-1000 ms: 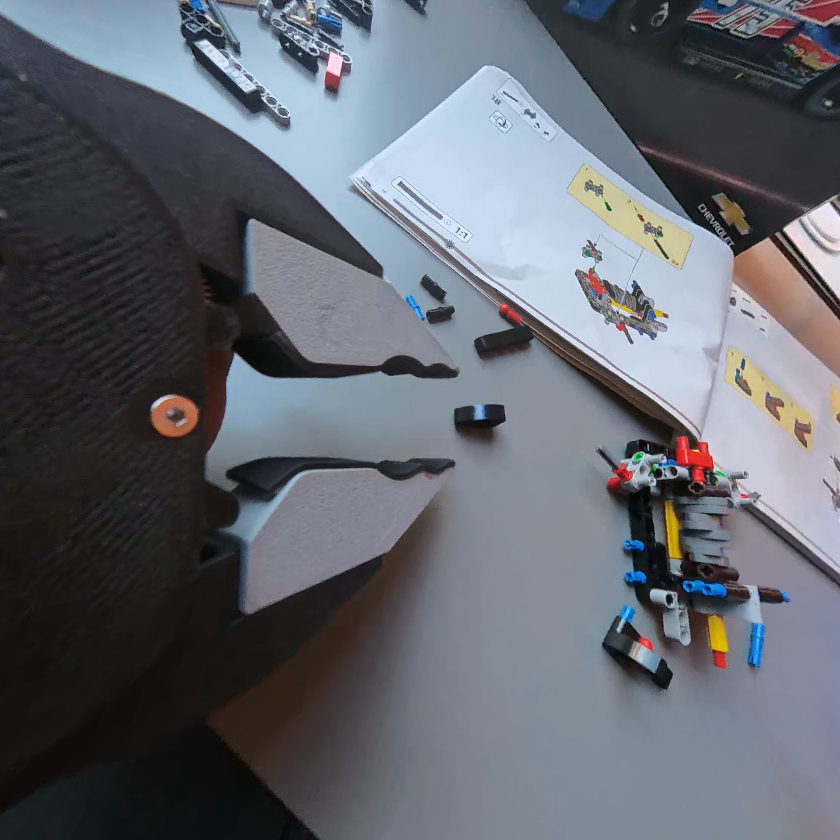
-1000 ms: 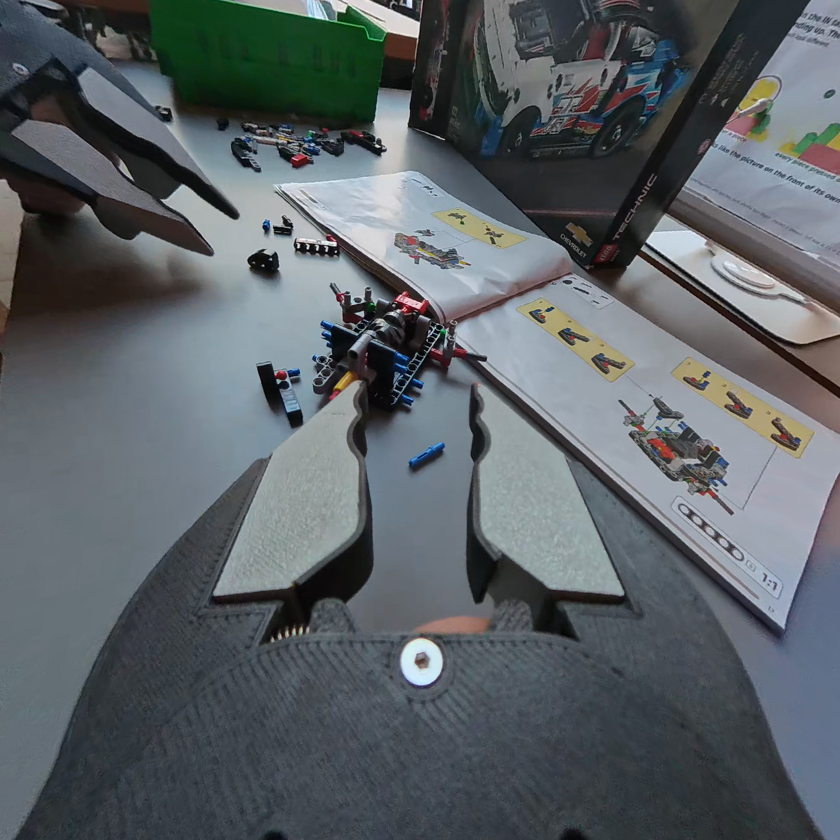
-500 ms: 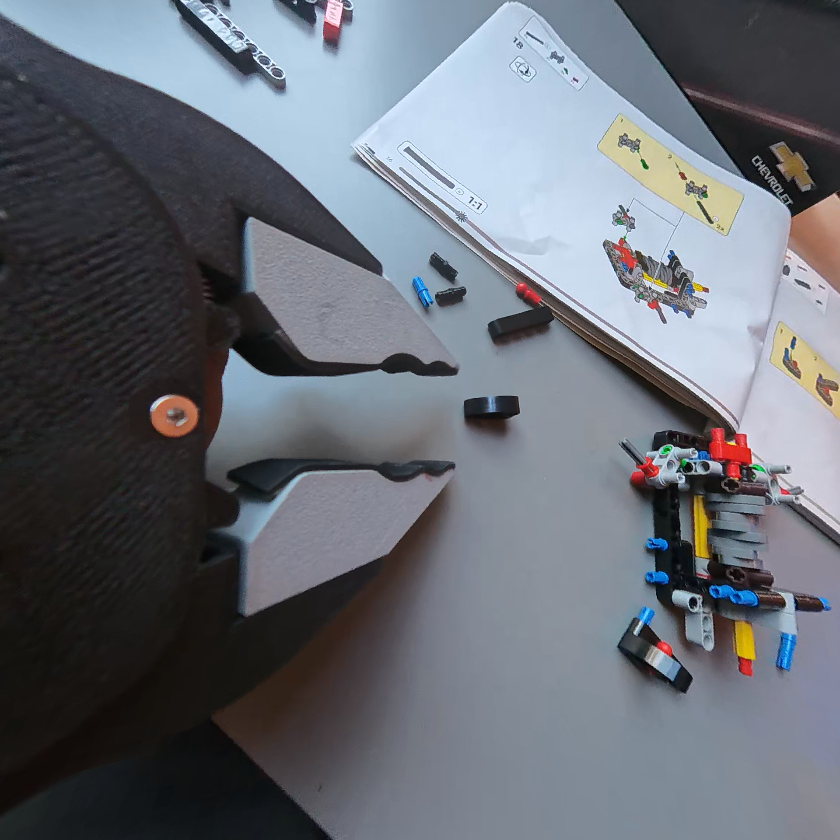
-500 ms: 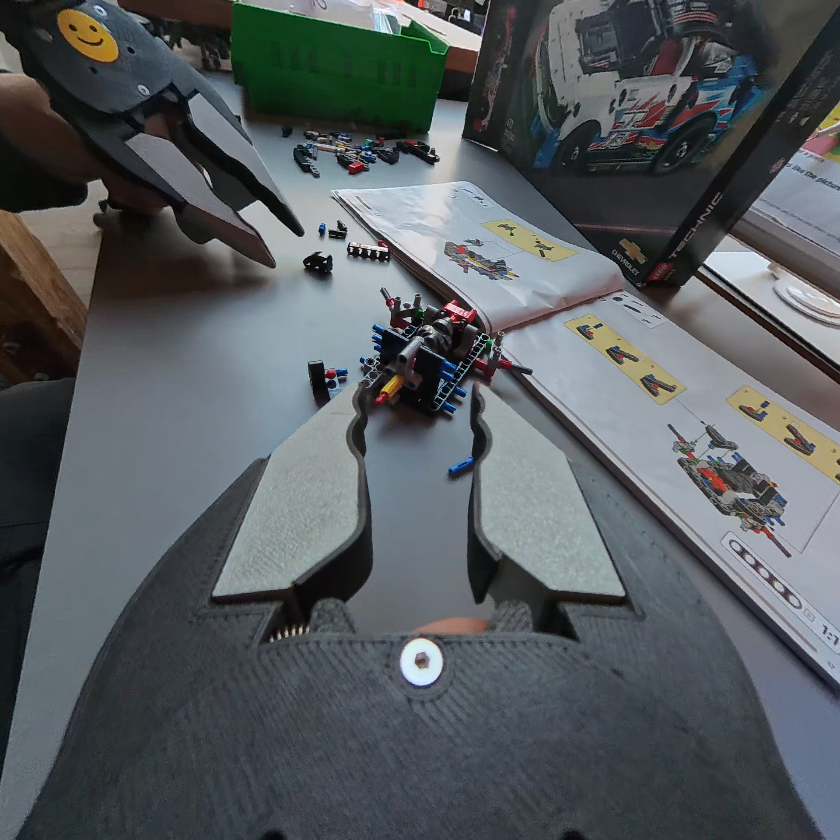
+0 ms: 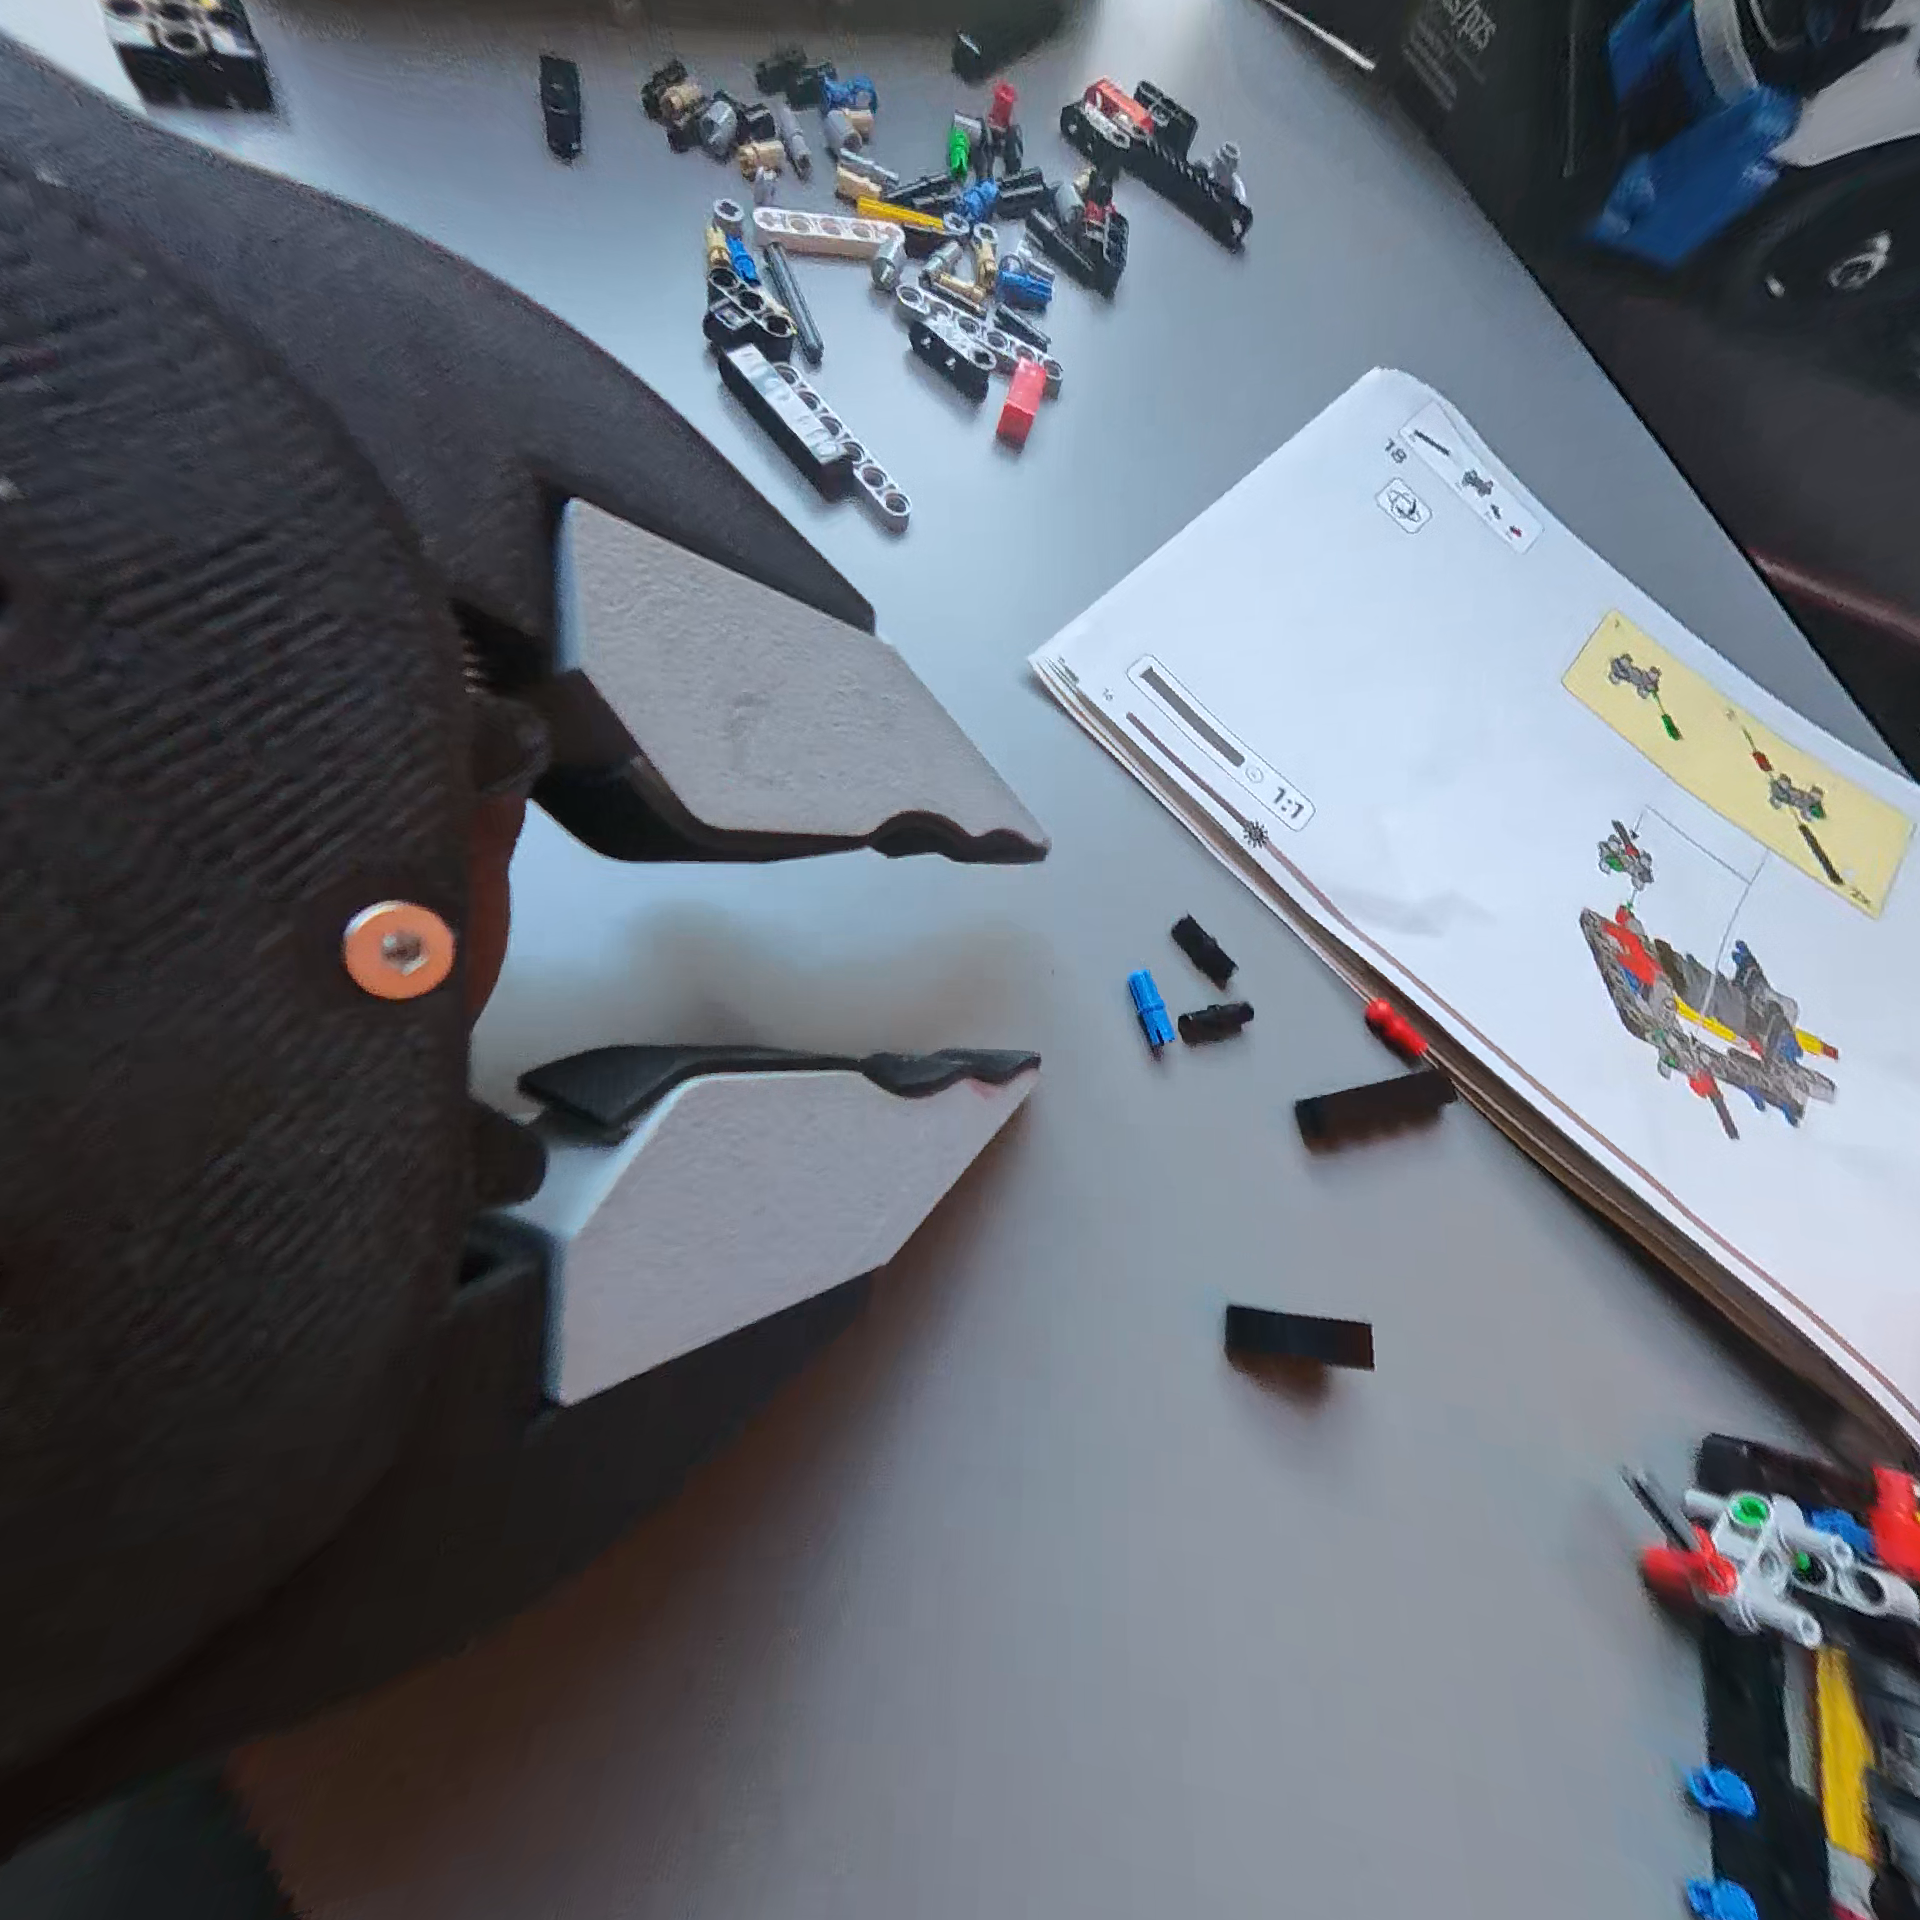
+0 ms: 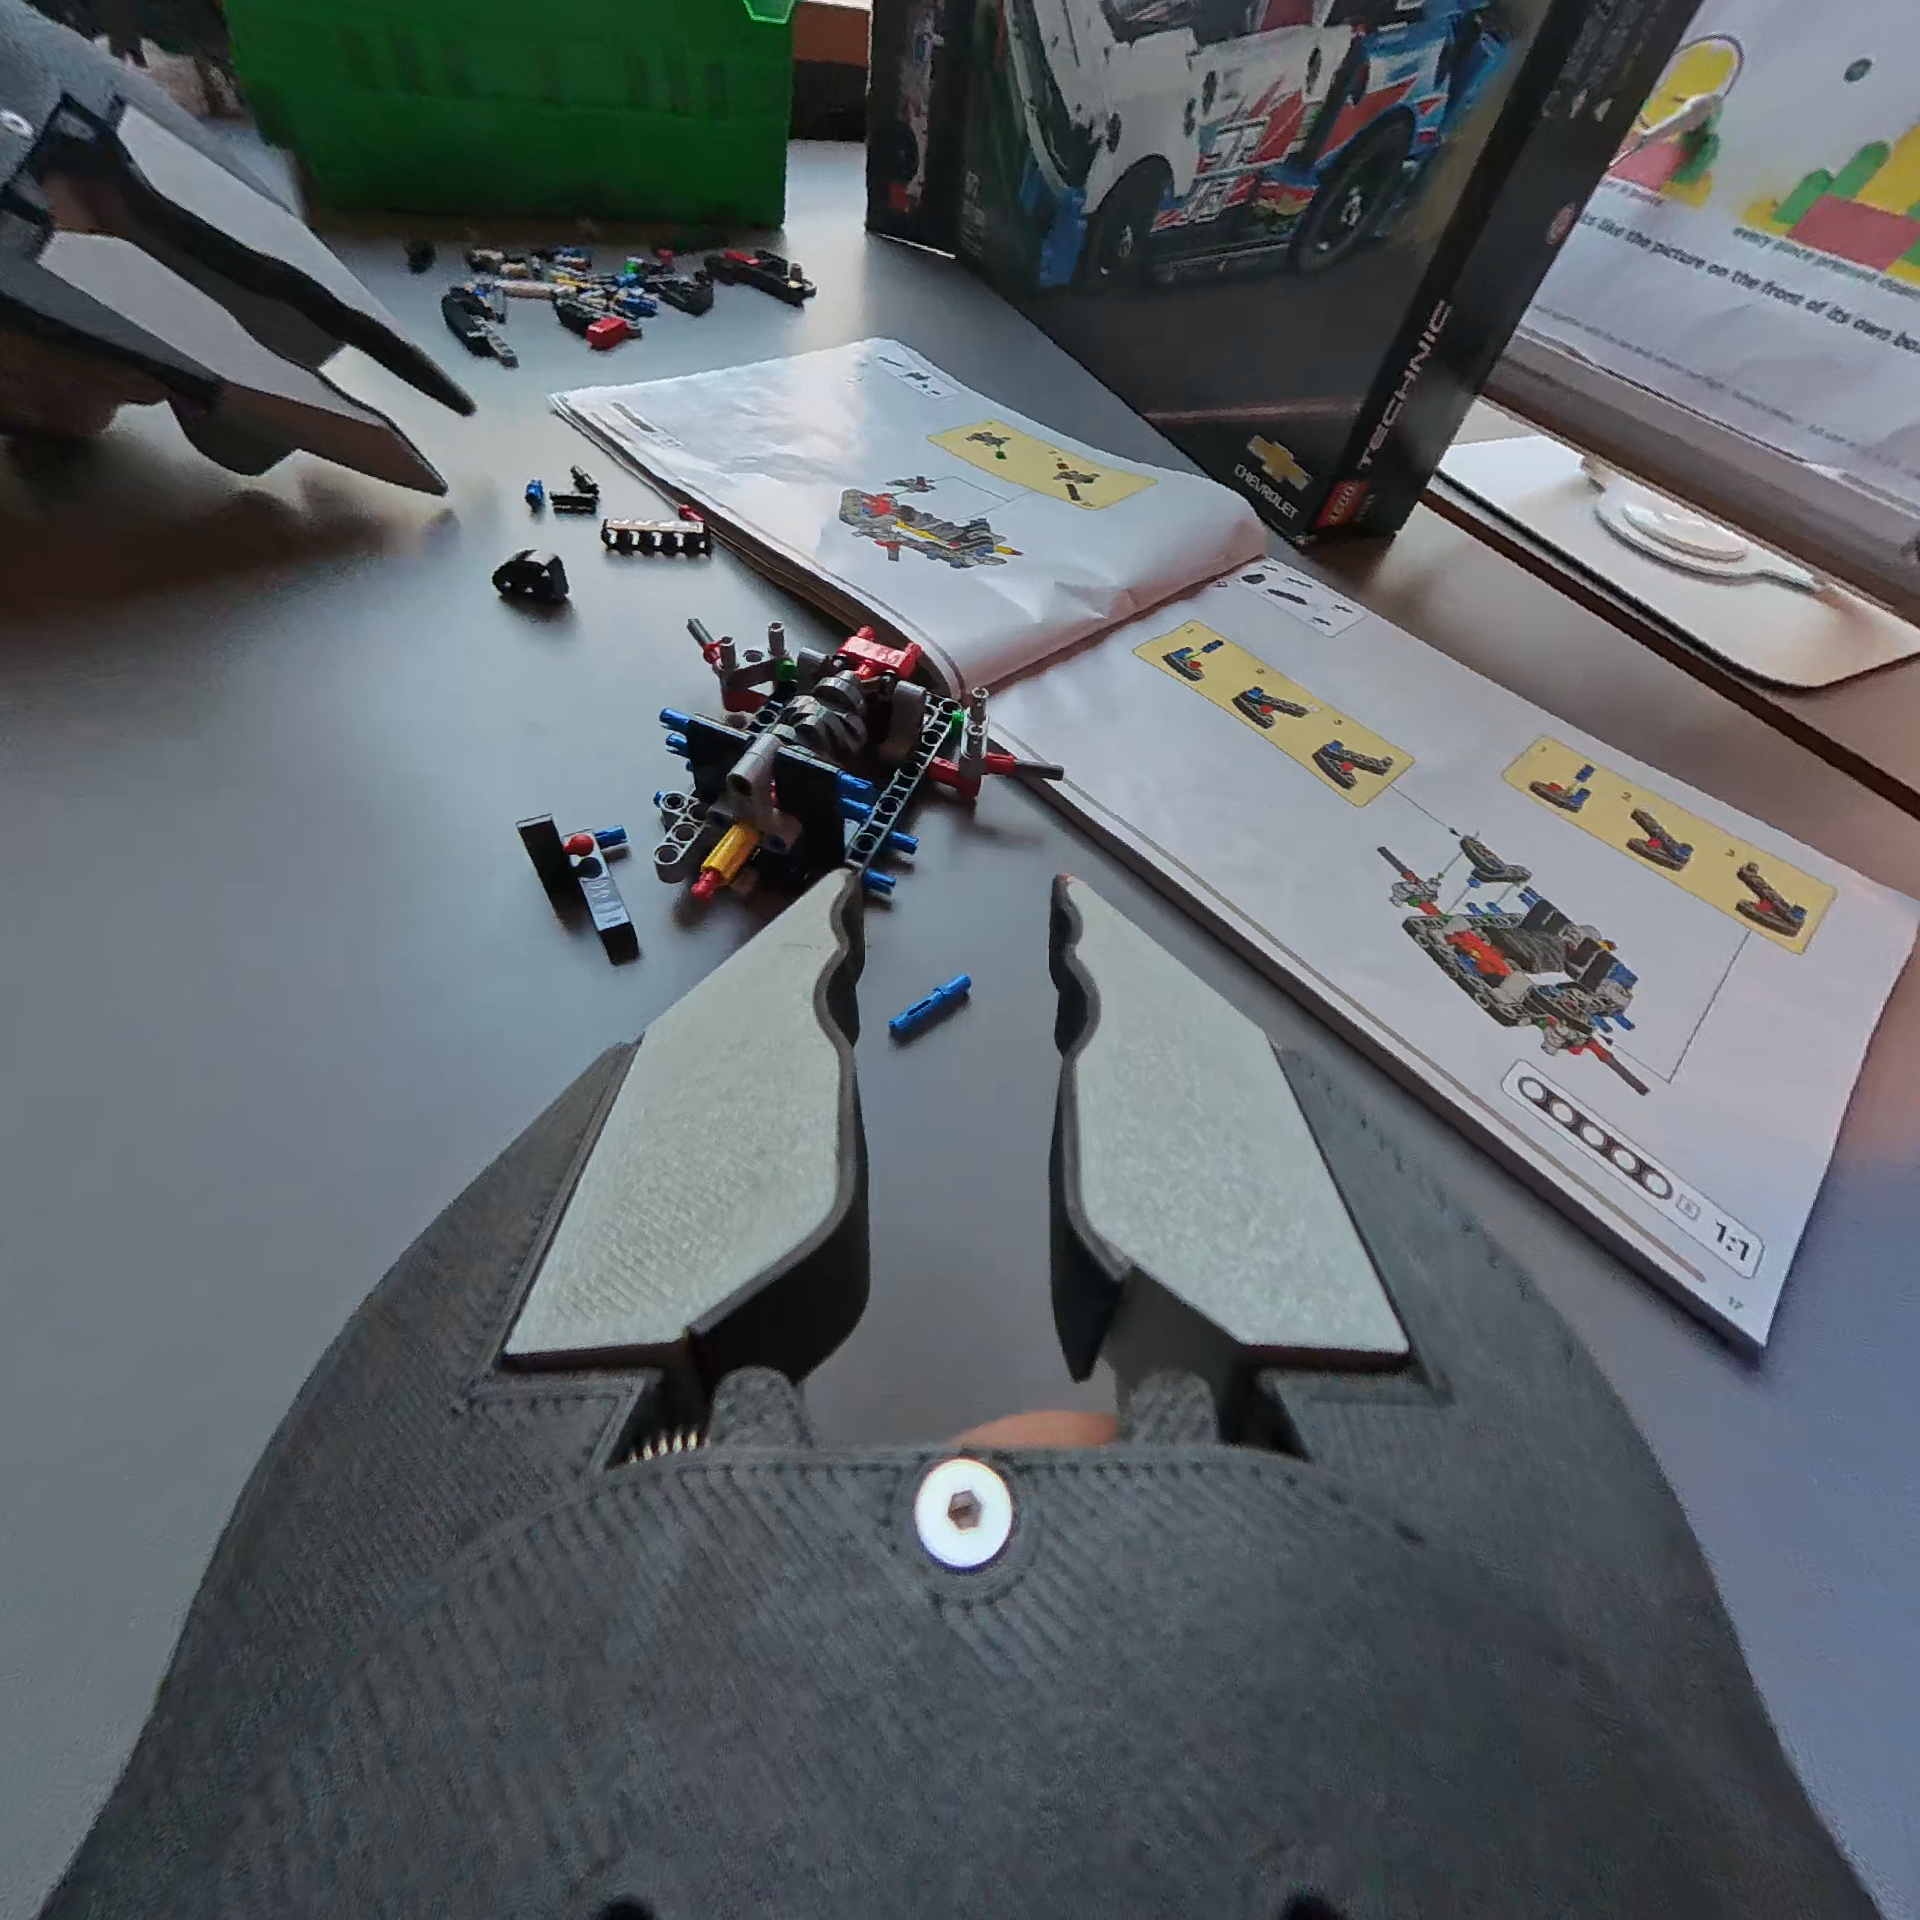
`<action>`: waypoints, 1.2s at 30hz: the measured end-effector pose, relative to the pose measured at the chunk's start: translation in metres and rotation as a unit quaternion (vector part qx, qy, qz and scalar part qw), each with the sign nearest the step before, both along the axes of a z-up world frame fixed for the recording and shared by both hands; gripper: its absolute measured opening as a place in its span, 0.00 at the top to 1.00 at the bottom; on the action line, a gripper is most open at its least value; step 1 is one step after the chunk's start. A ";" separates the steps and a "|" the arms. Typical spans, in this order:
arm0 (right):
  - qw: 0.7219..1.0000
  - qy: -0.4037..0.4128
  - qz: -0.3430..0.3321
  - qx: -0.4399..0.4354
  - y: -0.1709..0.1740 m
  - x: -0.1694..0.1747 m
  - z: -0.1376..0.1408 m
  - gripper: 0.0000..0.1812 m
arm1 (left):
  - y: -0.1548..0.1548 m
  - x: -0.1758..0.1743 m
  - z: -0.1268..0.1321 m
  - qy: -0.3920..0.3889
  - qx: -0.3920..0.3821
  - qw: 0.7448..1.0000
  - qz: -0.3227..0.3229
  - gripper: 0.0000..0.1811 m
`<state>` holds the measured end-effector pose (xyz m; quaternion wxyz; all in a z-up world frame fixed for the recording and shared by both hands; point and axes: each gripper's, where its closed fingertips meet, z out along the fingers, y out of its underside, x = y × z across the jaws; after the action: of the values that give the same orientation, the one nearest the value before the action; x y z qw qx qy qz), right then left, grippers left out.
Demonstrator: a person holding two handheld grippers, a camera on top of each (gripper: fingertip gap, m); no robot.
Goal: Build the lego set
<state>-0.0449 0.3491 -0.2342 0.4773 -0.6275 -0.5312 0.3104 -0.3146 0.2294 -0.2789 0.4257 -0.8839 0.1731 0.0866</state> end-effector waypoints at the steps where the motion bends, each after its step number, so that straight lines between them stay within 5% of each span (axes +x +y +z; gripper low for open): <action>1: 1.000 0.002 -0.003 -0.004 0.001 0.001 0.000 0.82 | 0.000 0.002 0.000 -0.007 -0.001 1.000 -0.008 0.82; 11: 1.000 -0.003 -0.008 0.010 0.001 0.003 0.000 0.83 | 0.008 0.056 0.002 0.055 0.027 0.990 -0.130 0.80; 25: 1.000 -0.010 0.013 0.024 -0.009 -0.005 -0.001 0.85 | 0.023 0.078 0.001 0.007 0.011 0.990 -0.140 0.79; 33: 0.999 -0.010 0.024 0.026 -0.013 -0.008 -0.001 0.85 | 0.024 0.084 0.000 0.017 0.012 0.987 -0.157 1.00; 36: 0.999 -0.007 0.025 0.027 -0.013 -0.008 0.000 0.85 | 0.024 0.085 -0.004 0.047 0.009 0.986 -0.160 0.94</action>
<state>-0.0529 0.3358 -0.2342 0.4825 -0.6029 -0.5580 0.3038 -0.2300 0.2530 -0.2829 0.4331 -0.8361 0.3311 0.0609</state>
